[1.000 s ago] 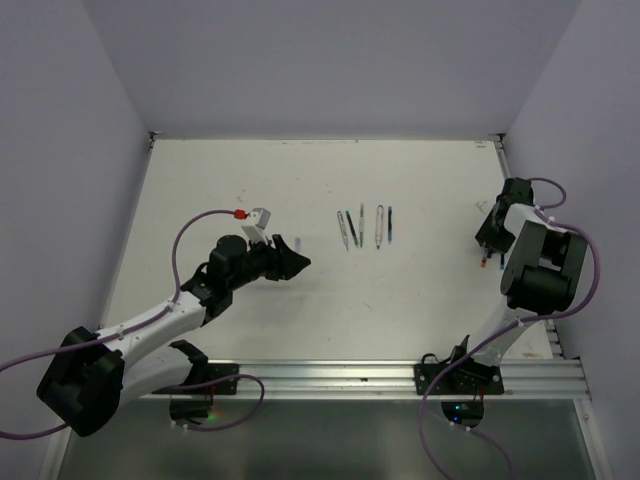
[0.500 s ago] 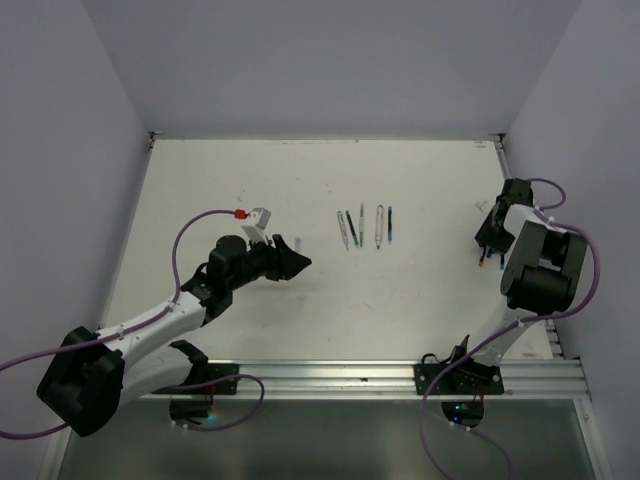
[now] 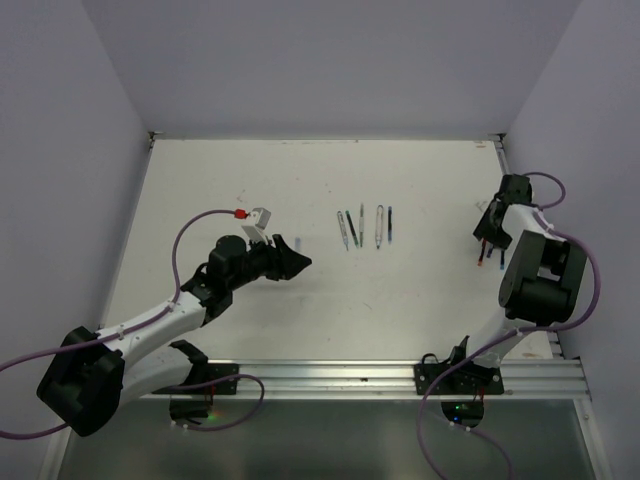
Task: Open the pen caps
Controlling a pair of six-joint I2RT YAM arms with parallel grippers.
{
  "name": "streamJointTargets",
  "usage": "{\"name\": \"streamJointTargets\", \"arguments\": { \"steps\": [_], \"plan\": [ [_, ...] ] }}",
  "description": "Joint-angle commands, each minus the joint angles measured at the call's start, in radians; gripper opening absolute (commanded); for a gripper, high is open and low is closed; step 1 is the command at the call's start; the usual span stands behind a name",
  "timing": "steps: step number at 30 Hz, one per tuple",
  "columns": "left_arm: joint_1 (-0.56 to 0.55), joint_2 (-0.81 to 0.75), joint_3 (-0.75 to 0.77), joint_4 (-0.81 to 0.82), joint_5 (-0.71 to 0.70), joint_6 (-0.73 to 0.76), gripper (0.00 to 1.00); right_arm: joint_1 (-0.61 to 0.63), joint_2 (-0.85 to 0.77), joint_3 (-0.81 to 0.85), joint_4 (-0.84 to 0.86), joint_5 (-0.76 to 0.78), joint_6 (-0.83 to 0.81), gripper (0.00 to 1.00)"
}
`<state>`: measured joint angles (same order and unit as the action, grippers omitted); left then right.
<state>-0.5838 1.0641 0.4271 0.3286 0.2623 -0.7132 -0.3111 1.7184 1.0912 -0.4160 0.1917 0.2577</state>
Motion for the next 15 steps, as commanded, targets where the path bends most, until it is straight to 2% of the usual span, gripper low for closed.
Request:
{"name": "streamJointTargets", "arguments": {
  "steps": [1,15],
  "plan": [
    [-0.005,0.004,-0.010,0.052,0.020,0.021,0.56,0.007,-0.008,0.039,-0.023,0.009,-0.023,0.46],
    [-0.005,0.023,-0.008,0.055,0.022,0.024,0.56,0.013,0.104,0.061,0.002,0.012,-0.028,0.41]
  ]
}}
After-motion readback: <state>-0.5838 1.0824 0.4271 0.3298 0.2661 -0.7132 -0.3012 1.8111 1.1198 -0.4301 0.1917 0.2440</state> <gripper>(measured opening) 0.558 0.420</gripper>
